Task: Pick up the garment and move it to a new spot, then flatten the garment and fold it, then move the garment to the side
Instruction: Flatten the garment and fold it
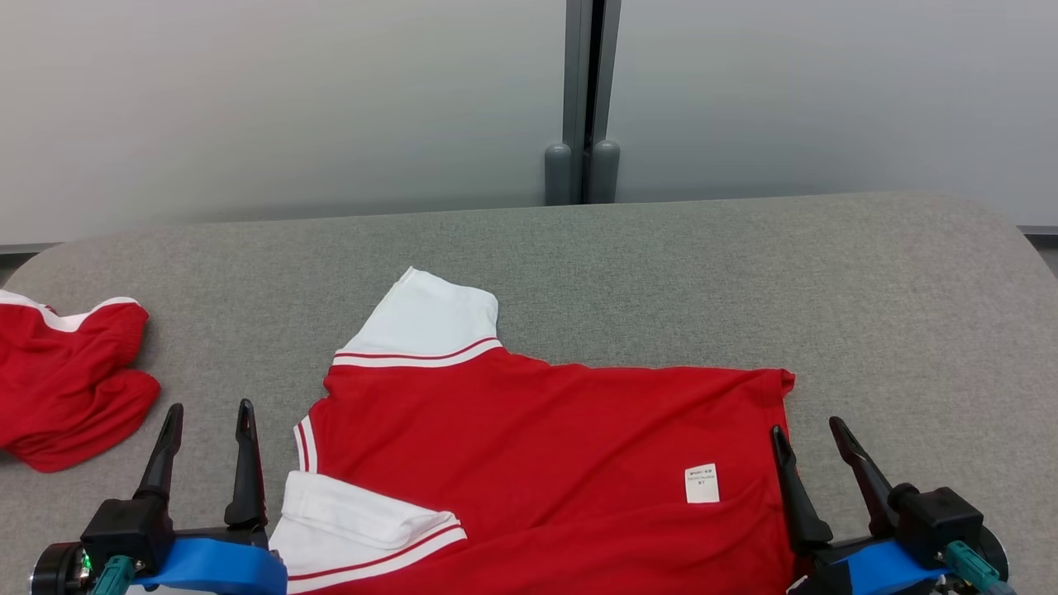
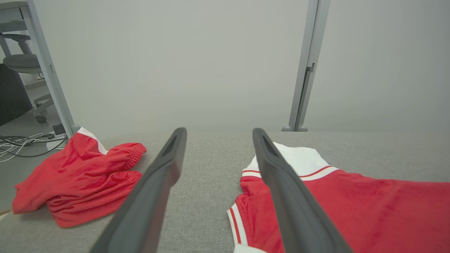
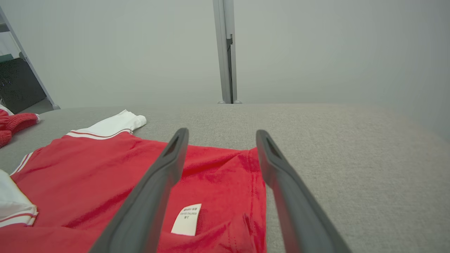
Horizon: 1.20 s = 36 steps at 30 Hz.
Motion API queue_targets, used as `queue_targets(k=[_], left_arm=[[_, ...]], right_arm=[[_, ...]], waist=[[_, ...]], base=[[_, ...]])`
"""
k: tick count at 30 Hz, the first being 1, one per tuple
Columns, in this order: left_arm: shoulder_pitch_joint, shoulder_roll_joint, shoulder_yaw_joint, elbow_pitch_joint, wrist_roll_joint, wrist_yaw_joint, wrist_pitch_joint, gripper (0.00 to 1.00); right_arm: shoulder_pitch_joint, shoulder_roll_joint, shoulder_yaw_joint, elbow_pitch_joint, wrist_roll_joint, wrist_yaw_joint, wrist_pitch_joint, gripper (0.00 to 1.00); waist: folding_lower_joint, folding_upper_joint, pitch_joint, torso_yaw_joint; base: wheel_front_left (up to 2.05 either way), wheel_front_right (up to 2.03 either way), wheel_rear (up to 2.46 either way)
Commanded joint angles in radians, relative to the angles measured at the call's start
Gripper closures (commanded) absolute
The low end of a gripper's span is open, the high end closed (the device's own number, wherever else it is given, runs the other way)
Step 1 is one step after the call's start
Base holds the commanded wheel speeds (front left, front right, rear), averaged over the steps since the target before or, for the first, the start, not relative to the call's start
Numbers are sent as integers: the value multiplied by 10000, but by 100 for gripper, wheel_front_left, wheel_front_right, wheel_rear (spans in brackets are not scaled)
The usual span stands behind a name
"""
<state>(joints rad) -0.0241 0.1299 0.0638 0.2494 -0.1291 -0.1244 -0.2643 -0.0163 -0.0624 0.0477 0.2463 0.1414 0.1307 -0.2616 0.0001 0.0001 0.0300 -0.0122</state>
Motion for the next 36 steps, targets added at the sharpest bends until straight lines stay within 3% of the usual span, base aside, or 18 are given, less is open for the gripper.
queue_targets(k=[1, 6, 15, 24, 36], left_arm=[[-144, 24, 56, 34, 90, -84, 3, 0], [-309, -17, 18, 202, 106, -60, 3, 0], [-2840, 1093, -1090, 932, -513, -65, 3, 0], [-6532, 2543, -3259, 3132, -1959, -67, 402, 0], [-9298, 3606, -6500, 5416, -4519, -66, 2151, 0]], right_arm=[[-28, 35, -19, 77, -92, 1, -44, 0], [-238, 36, 4, 235, -119, 1, -44, 0], [-2169, -642, -33, 954, -298, 1, -40, 0], [-4785, -853, 468, 2376, -190, 1, 462, 0], [-6302, -482, 1138, 3218, 13, 1, 148, 0]], waist=[[-1, -1, 11, -6], [-1, -1, 118, -19], [-1, -1, 932, -314], [-1, -1, 2342, -1076], [-1, -1, 4160, -1904]], base=[[0, 0, 0], [0, 0, 0], [0, 0, 0], [0, 0, 0], [0, 0, 0]])
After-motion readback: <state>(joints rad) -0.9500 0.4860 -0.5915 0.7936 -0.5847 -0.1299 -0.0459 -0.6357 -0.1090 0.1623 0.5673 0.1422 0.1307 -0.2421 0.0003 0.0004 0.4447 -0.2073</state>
